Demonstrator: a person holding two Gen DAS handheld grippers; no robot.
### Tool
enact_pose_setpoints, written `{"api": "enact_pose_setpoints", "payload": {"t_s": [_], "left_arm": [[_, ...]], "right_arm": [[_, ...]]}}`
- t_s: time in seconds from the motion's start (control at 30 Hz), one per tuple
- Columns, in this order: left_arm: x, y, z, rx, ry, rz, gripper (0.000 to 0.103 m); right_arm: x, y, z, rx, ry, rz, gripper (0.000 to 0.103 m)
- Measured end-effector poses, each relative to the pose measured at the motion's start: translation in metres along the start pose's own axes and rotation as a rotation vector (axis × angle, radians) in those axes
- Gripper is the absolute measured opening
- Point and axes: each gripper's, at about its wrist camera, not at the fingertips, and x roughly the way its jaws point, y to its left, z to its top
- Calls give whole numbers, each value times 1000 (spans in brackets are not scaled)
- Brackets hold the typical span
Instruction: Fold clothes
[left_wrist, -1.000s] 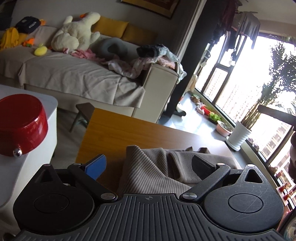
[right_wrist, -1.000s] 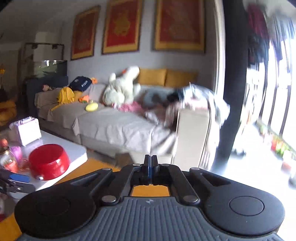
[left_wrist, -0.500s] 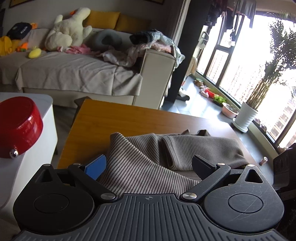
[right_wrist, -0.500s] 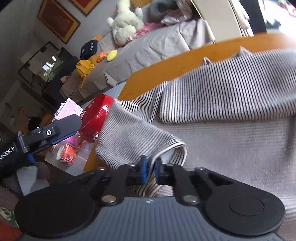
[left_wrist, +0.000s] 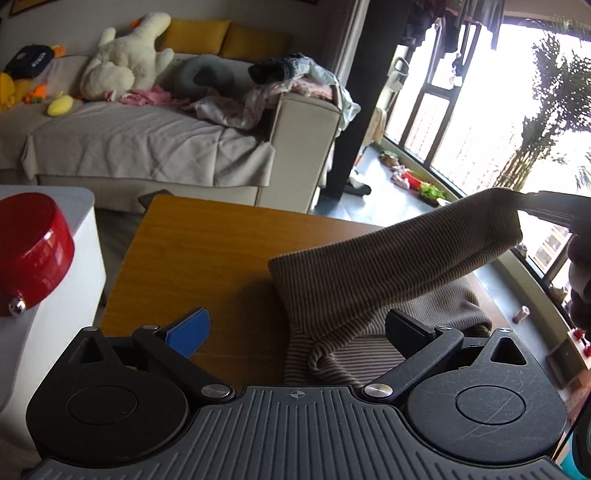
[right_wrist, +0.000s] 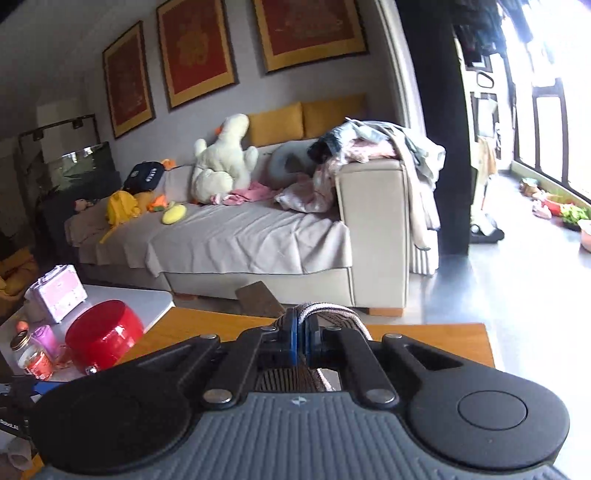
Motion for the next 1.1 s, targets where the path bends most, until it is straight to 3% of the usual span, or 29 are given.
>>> {"api": "enact_pose_setpoints", "payload": {"t_s": [0.23, 0.3, 0.37, 0.53, 0.6, 0.73, 0.8, 0.97, 1.1], "left_arm": [[35, -36, -1, 81, 38, -83, 103], [46, -46, -2, 103, 53, -103, 103], [58, -53, -4, 118, 66, -119, 103], [81, -57, -16, 142, 53, -142, 103], [91, -55, -21, 146, 40, -136, 103], [108, -53, -32, 161, 14, -71, 103], [115, -53, -36, 176, 19, -15, 103], [119, -52, -31, 190, 12, 8, 103], [130, -45, -20, 166, -2, 26, 103]], "right_arm": [[44, -61, -71, 163, 198, -87, 5], [51, -68, -84, 175, 221, -132, 13], [48, -70, -91, 174, 213, -168, 37], [14, -51, -92, 138, 89, -185, 45], [-1, -41, -95, 153, 21, -119, 45], [12, -29, -116, 236, 53, 15, 45], [31, -27, -129, 214, 83, -6, 44], [64, -17, -120, 72, 58, -35, 44], [76, -15, -114, 52, 54, -48, 44]]}}
